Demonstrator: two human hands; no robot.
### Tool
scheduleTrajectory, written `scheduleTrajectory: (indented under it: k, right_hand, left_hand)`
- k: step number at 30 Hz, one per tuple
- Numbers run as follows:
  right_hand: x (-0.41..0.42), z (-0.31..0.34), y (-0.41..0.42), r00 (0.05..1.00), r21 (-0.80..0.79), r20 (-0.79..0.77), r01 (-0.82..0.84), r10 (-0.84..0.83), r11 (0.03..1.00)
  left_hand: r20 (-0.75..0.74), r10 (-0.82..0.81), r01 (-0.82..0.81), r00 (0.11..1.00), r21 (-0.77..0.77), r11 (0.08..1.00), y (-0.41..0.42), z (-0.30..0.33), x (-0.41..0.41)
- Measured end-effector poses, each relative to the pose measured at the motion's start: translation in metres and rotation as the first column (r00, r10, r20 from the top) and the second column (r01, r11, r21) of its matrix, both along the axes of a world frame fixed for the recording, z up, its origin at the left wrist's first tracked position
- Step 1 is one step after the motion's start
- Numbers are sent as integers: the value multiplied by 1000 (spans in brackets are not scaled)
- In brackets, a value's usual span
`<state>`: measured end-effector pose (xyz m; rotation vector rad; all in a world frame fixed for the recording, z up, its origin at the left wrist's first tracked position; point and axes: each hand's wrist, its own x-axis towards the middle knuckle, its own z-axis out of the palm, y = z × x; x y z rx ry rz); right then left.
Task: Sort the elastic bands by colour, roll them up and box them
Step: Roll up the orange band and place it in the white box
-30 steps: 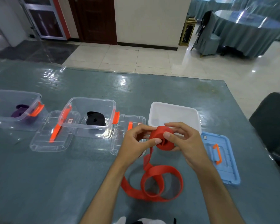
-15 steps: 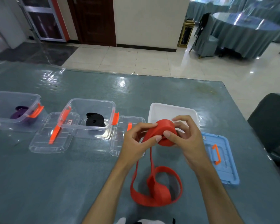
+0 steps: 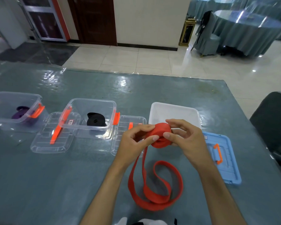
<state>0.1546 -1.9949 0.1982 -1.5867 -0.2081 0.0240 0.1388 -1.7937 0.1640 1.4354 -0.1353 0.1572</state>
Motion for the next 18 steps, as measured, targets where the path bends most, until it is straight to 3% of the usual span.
scheduleTrajectory:
  k: [6, 13, 18]
  right_hand:
    - [0, -5, 0, 997, 12, -38, -60, 60, 998]
    - [5, -2, -1, 999, 13, -32, -5, 5, 1000]
    - [3, -8, 2, 999, 144, -40, -13, 19, 990]
  left_hand:
    - [-1, -64, 64, 998, 15, 998, 12, -2, 5]
    - [26, 54, -54, 998, 1, 999, -7, -2, 0]
    - [-48, -98, 95, 994, -76, 993, 2, 6, 9]
